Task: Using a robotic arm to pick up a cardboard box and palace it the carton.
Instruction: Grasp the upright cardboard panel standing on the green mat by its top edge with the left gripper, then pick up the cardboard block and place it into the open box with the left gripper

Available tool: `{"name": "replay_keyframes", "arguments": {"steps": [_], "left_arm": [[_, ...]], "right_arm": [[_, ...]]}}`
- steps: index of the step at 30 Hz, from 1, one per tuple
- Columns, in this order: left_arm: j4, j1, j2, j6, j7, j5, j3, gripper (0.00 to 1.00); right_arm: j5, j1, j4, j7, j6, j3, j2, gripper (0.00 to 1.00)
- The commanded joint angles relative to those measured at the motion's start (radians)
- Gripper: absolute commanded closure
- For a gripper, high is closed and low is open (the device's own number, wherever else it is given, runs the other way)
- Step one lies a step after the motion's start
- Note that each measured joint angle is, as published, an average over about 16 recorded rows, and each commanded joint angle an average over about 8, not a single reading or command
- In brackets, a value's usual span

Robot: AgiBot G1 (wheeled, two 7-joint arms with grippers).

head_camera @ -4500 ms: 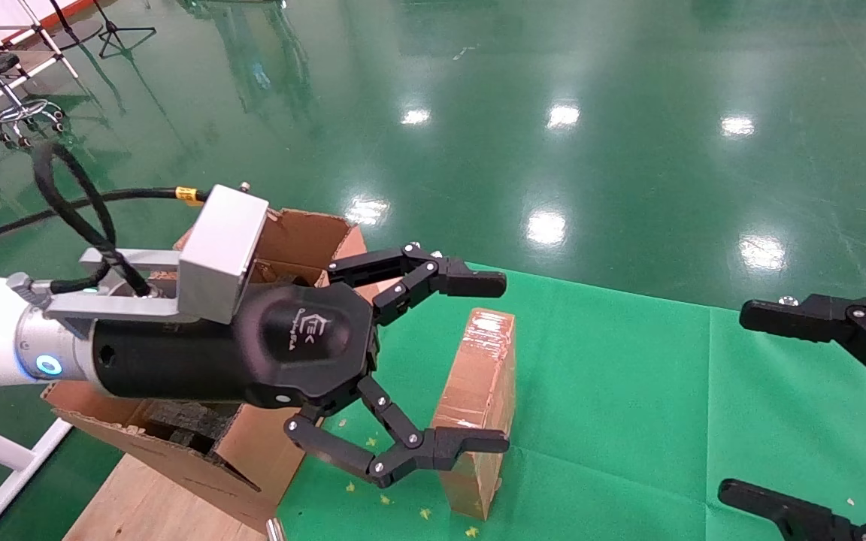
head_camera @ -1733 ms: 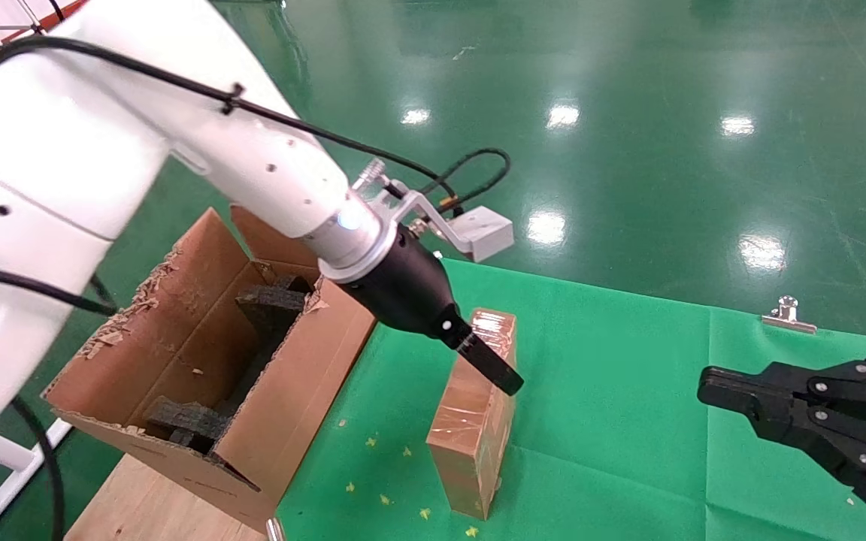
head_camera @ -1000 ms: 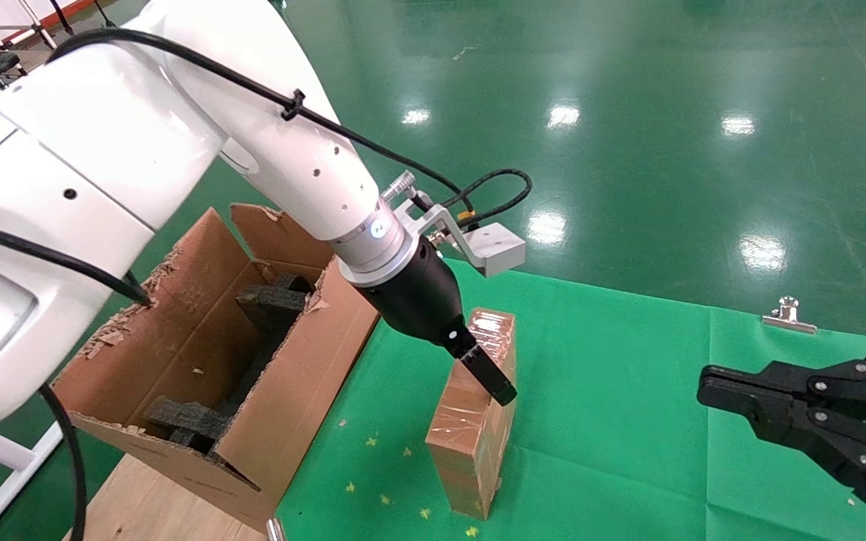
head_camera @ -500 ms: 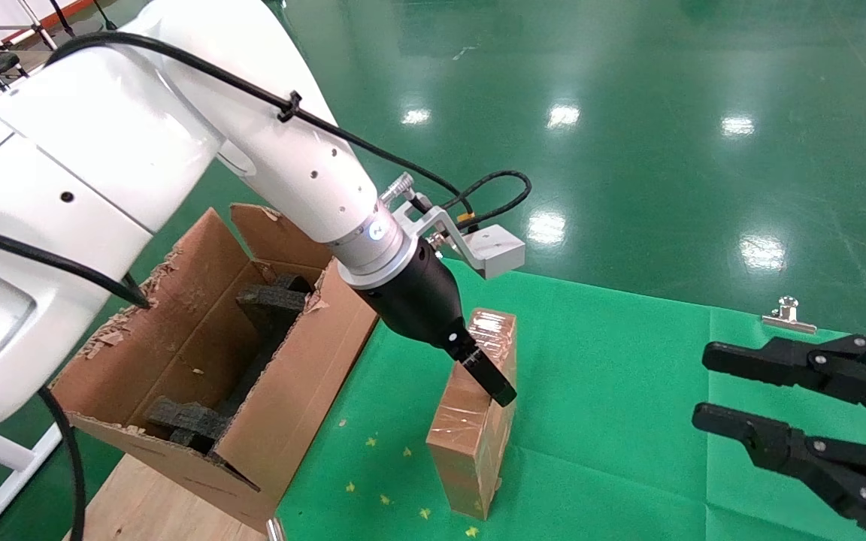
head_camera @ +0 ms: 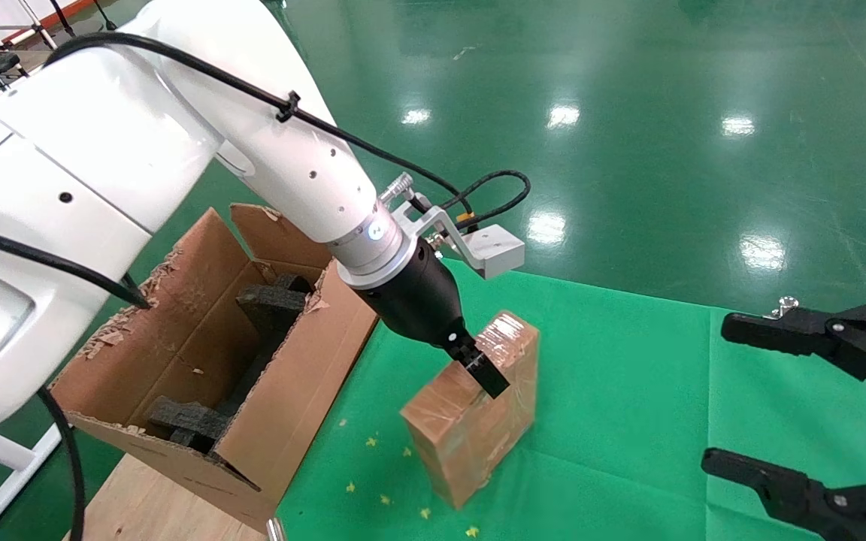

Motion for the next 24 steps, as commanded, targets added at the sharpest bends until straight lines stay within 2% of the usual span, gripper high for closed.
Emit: {"name": "replay_keyframes", "arguments": {"steps": [1,7,16,24], "left_arm": [[0.001,0.002,0.003,0.0,0.0,0.0,0.001,1.0],[-0.019,-0.031,-0.051,-0.014,0.004,0.004,-0.011,1.0],[-0.075,-0.179,-0.252,-0.07,0.009,0.044,-0.083,1.0],[-0.067,-0.297,-0.389,-0.11,0.081,0.161,-0.1,1.0]], "right_arm": [[0.0,0.0,0.0,0.0,0.0,0.0,0.0,0.0],[0.0,0.0,0.0,0.0,0.0,0.0,0.0,0.0],[0.0,0.0,0.0,0.0,0.0,-0.001,0.0,0.0],[0.001,0.0,-0.001,-0.001,0.0,-0.001,0.0,0.0]]}}
